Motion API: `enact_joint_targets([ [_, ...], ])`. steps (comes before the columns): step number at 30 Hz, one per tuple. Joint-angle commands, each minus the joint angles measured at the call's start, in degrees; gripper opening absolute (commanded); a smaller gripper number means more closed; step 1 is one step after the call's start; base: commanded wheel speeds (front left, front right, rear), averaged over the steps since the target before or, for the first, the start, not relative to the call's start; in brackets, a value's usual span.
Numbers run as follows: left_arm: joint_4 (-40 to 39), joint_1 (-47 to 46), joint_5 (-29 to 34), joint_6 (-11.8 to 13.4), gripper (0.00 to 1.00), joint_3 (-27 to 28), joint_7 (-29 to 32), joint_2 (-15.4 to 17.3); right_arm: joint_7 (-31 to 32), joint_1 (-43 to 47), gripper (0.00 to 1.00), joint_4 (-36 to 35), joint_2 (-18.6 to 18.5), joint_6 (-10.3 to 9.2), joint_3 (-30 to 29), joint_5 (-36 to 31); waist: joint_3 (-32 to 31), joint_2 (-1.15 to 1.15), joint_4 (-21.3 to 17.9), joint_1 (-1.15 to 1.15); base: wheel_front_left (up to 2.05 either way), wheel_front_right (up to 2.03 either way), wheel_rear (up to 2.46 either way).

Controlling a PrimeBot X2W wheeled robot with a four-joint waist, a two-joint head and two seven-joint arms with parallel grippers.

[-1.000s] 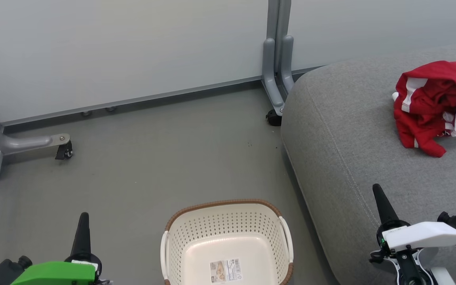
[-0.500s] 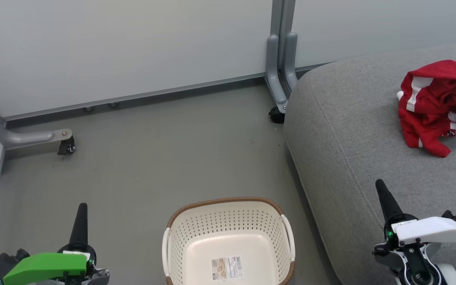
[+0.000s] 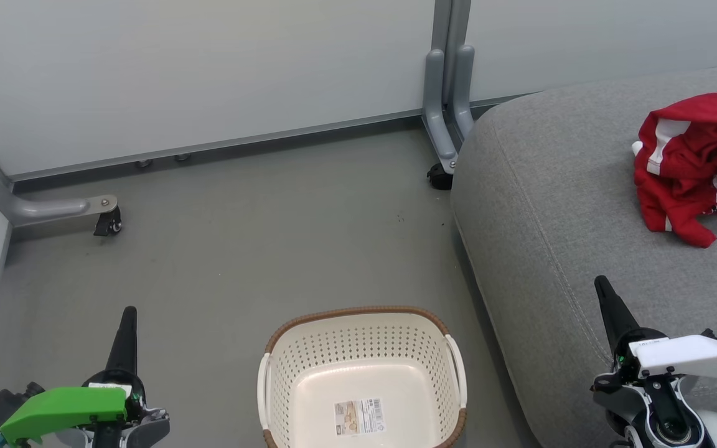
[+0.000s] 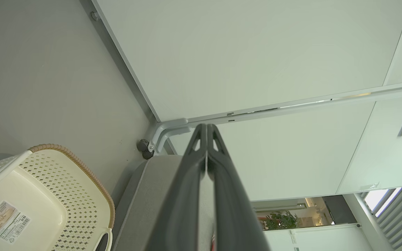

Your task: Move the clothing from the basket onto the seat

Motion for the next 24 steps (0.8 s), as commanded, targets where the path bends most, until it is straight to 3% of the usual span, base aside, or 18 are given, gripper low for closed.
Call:
enact_joint_targets([
  [1,-0.09,-1.52,-1.37,-0.19,0.00,0.31,0.38,0.45,0.50,-1.20,0.00,0.03,-0.06,0.03,-0.32,1.34,0.08,0.00,0.08,0.00,0.00,0.00,0.00],
  [24,1.32,-4.21,-10.14,-0.60,0.00,1.07,2.79,0.46,3.15,-2.39,0.00,0.88,0.27,0.02,-2.33,10.57,1.08,0.00,1.11,0.00,0.00,0.00,0.00],
])
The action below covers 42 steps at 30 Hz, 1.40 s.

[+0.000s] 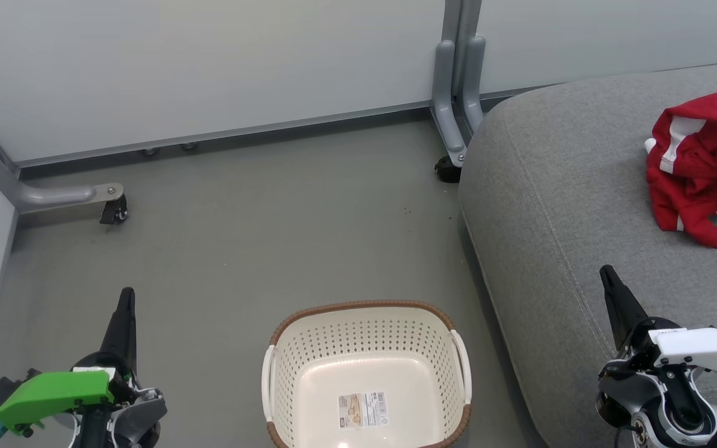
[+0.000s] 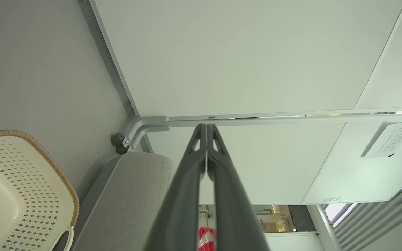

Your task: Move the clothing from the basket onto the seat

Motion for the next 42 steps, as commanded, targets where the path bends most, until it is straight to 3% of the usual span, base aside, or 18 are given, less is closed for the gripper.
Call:
enact_joint_targets([
  [1,0.20,-1.30,-1.22,-0.37,0.00,0.27,0.22,0.42,0.43,-0.80,0.00,0.19,0.06,0.02,-0.28,1.22,0.08,0.00,0.08,0.00,0.00,0.00,0.00],
  [42,0.15,-1.16,-0.95,-0.37,0.00,0.30,0.30,0.35,1.11,-0.73,0.00,0.23,0.60,0.02,-1.06,0.20,0.09,0.00,0.10,0.00,0.00,0.00,0.00],
])
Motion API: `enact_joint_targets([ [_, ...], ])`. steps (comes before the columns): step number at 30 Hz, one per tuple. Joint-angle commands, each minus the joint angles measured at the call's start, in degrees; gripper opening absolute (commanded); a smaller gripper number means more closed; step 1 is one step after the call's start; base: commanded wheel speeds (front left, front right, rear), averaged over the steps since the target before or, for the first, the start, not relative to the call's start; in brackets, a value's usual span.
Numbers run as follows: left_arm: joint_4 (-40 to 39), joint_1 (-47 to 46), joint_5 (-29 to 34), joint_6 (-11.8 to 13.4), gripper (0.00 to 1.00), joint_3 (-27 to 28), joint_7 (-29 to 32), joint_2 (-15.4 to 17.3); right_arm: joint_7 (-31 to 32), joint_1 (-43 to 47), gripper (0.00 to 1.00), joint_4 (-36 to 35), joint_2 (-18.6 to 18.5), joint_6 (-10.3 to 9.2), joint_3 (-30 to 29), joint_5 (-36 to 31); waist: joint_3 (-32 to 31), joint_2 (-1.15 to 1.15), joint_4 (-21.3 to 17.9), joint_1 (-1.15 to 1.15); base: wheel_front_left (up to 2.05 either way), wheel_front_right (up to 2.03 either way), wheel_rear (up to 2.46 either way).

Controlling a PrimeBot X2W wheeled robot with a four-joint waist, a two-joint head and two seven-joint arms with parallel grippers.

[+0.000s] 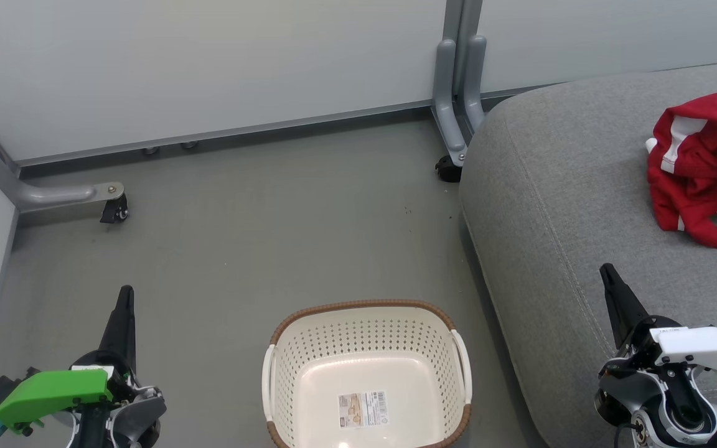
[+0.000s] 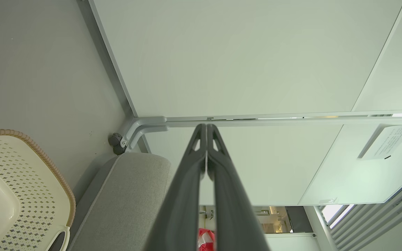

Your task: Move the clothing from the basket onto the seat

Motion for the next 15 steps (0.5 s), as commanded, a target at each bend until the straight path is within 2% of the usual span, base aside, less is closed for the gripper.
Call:
enact_joint_targets([
  [1,0.02,-0.80,-0.02,-0.36,0.00,0.16,0.21,0.34,0.39,-0.40,0.00,0.13,0.04,0.02,-0.20,-0.35,0.00,0.00,0.00,0.00,0.00,0.00,0.00],
  [15,0.01,-0.80,0.00,-0.36,0.00,0.16,0.22,0.32,0.46,-0.41,0.00,0.14,0.14,0.02,-0.38,-0.42,0.00,0.00,0.00,0.00,0.00,0.00,0.00],
])
